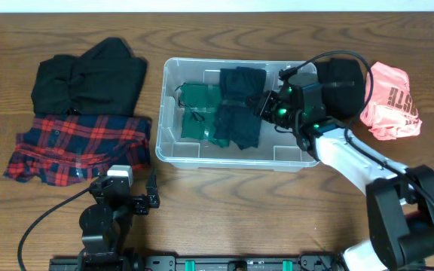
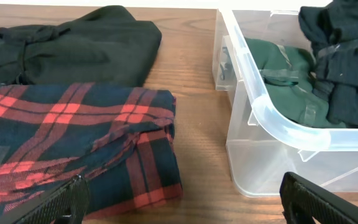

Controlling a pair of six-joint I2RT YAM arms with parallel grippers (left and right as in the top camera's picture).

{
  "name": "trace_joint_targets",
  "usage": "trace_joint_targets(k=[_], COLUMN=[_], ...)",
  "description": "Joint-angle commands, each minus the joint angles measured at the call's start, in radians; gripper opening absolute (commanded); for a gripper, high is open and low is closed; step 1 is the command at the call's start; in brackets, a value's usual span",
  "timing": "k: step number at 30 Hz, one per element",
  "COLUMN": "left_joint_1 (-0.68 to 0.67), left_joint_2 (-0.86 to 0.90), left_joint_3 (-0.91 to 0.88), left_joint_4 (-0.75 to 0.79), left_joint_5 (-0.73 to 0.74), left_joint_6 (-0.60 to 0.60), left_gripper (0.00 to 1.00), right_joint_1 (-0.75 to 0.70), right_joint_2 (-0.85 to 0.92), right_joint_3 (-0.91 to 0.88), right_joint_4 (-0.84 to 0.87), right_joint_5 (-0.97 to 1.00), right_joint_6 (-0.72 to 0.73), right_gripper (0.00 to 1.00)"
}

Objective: Pack container
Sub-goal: 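Place the navy bundle in the bin beside the green one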

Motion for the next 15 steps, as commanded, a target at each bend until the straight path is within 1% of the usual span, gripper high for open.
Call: trace_joint_targets(k=[1, 5, 6, 7, 10, 13, 15], left_joint_1=[-0.004, -0.004, -0.004, -0.004, -0.004, -0.004, -0.004], left_joint_2=[-0.006, -0.006, -0.006, -0.006, -0.006, -0.006, -0.006], left_joint_3=[-0.02, -0.02, -0.02, -0.02, -0.019, -0.02, -0.019], left_joint_4=[0.001, 0.001, 0.001, 0.001, 0.001, 0.001, 0.001], left_joint_5=[0.013, 0.013, 0.013, 0.013, 0.013, 0.013, 0.013], left_joint_6=[-0.005, -0.005, -0.005, -0.005, -0.005, -0.005, -0.005], left_gripper=[0.98, 0.98, 0.98, 0.98, 0.98, 0.98, 0.98], right_joint_1=[0.023, 0.023, 0.021, 0.016, -0.01, -0.037, -0.041], right_joint_2=[0.024, 0.074, 0.091, 0.091, 0.065, 0.007, -0.043], right_joint_3=[0.014, 0.014, 0.014, 0.014, 0.023, 0.056, 0.085], right_joint_4=[0.006, -0.003, -0.016, -0.033, -0.08, -0.162, -0.224], right_joint_5=[0.047, 0.079, 0.111, 0.131, 0.15, 0.165, 0.156], right_joint_6=[0.027, 0.015, -0.033, -0.059, -0.15, -0.245, -0.325], right_gripper=[0.01, 0.02, 0.25, 0.3, 0.35, 0.49, 0.53])
